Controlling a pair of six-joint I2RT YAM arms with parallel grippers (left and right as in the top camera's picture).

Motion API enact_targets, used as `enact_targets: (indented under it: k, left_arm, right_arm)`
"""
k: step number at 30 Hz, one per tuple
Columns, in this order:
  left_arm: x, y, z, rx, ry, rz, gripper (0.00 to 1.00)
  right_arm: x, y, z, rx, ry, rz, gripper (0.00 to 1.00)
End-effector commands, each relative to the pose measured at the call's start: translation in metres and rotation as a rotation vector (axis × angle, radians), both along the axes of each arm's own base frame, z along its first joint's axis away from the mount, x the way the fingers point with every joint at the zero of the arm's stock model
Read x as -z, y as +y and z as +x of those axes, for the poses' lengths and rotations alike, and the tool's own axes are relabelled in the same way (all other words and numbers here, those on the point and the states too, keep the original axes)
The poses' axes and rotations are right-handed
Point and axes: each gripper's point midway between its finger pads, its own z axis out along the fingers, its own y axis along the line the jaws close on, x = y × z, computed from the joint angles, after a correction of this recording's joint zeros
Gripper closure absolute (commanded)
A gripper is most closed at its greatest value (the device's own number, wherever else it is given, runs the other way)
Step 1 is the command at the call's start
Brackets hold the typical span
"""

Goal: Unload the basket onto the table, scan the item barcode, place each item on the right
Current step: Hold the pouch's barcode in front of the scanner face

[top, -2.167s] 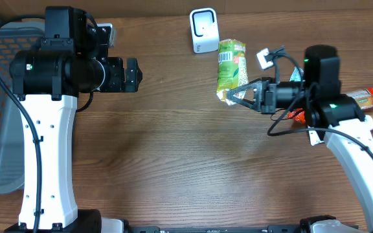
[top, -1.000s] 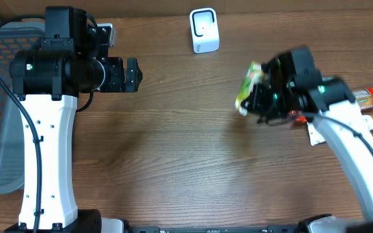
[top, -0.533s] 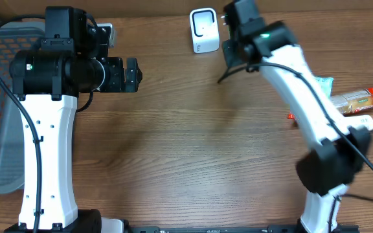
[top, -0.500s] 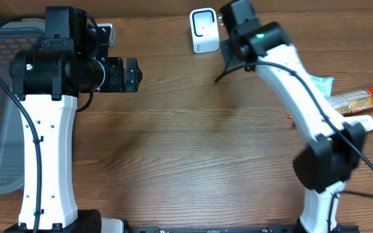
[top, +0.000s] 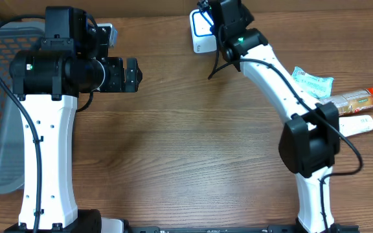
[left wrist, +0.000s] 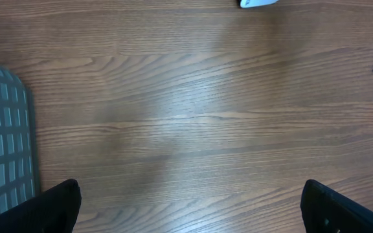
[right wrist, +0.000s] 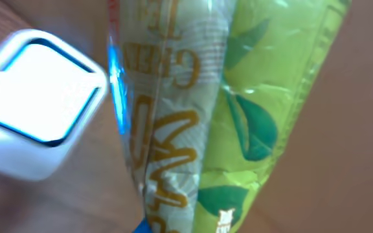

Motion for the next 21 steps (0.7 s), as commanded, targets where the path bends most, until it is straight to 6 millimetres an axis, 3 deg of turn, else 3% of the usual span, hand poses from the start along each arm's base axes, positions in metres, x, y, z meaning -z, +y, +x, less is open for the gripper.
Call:
enact_targets:
  k: [1,10,21]
  left_arm:
    - [-0.001,-0.001,0.001,0.021,-0.009,0.011,0.0]
    - [-0.001,-0.001,0.001,0.022,-0.01,0.011,0.01]
    - [-0.001,-0.001,0.001,0.022,-0.009,0.011,0.0]
  right_arm:
    - [0.007,-0.005,0.015,0.005,-0.033,-0.237,0.96]
    - [0.044,0.005,0.024,-0.008,-0.017,-0.264,0.96]
    - [0.045,0.007,0.024,-0.01,-0.015,-0.261,0.96]
